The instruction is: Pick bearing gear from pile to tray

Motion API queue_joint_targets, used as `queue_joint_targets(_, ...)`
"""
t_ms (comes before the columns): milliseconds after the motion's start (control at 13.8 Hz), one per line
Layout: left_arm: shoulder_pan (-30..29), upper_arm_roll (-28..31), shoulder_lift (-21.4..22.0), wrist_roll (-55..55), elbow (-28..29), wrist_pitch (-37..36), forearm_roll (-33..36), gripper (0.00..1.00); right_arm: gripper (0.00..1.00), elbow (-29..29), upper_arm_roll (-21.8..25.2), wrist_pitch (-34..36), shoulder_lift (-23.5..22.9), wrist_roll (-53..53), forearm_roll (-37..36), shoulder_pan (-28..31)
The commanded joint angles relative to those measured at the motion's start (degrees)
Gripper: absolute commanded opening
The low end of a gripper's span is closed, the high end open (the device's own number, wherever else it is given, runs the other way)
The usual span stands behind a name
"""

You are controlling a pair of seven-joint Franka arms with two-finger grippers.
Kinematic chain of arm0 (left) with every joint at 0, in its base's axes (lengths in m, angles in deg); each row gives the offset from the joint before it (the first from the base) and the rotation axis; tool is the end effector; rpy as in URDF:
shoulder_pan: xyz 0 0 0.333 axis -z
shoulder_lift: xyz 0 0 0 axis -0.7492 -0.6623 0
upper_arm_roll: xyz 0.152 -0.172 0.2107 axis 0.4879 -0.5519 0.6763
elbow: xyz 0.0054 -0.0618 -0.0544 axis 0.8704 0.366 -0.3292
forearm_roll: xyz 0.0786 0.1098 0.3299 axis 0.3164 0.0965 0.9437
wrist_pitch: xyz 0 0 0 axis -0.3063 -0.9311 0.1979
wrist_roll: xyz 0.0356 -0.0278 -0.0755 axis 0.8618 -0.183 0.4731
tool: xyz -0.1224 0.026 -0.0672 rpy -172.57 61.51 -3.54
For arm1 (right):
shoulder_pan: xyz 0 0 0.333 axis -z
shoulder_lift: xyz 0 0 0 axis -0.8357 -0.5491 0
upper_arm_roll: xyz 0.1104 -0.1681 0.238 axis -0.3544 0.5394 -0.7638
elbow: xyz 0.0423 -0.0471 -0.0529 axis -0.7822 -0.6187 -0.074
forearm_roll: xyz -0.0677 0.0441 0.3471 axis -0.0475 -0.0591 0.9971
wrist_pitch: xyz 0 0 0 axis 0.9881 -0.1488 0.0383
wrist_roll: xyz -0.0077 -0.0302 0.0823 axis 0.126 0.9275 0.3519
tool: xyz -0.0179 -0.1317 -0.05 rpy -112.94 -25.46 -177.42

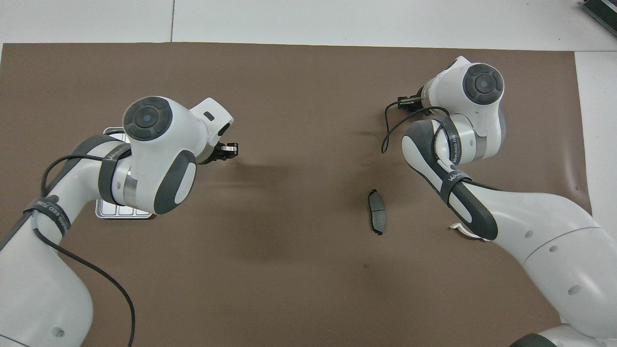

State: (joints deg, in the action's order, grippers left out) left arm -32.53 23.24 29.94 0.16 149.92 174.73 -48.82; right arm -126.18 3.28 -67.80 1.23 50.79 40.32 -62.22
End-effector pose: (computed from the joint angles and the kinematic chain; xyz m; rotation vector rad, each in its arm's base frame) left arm 0.5681 -0.1983 0.3385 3.0863 -0.0349 0.0917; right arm 0.7033 0.0999 0.2716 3.1066 0.0772 0.4138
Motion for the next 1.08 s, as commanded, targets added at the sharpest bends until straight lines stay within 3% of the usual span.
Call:
queue_joint_targets(0,-6.7,-0.7,-0.4,-6.1,-1.2,-2.4,0.3,0.0,0.14,-0.6,-0.8,-1.6,-0.1,-0.7,0.1,0.4)
queue_joint_targets(72,-9.0,-0.7,-0.3,-8.1,-1.1,-2.5,0.2,0.0,0.0,-0.6,-0.9,-1.6,0.1,-2.0,0.1,0.2)
queue_joint_targets(217,-12.7,-0.6,-0.2,-10.5,-0.5,-2.9,0.2,0.0,0.0,-0.8,-1.0,-1.0,1.5,-4.3,0.1,-0.8)
queue_joint_targets(362,-16.1,-0.5,0.2,-15.4,0.4,-4.2,0.2,0.0,0.0,-3.1,-1.7,1.3,6.2,-5.8,0.2,-1.7)
queue_joint_targets(579,-19.3,-0.4,0.5,-19.9,2.9,-2.8,0.2,0.0,0.0,-6.0,-2.0,5.3,11.8,-13.7,0.2,-7.4)
queue_joint_targets(651,-19.7,-0.4,0.5,-20.1,3.1,-2.6,0.2,0.04,0.0,-5.9,-2.0,7.8,12.7,-15.8,0.1,-9.4)
queue_joint_targets(868,-19.4,-0.4,0.5,-20.1,2.9,-2.7,0.2,0.44,0.0,-5.9,-1.9,11.1,13.9,-24.8,-0.8,-15.2)
queue_joint_targets(1013,-19.0,-0.4,0.5,-20.0,2.4,-2.4,0.2,0.59,0.0,-6.0,-1.8,11.5,14.2,-30.3,-0.8,-19.2)
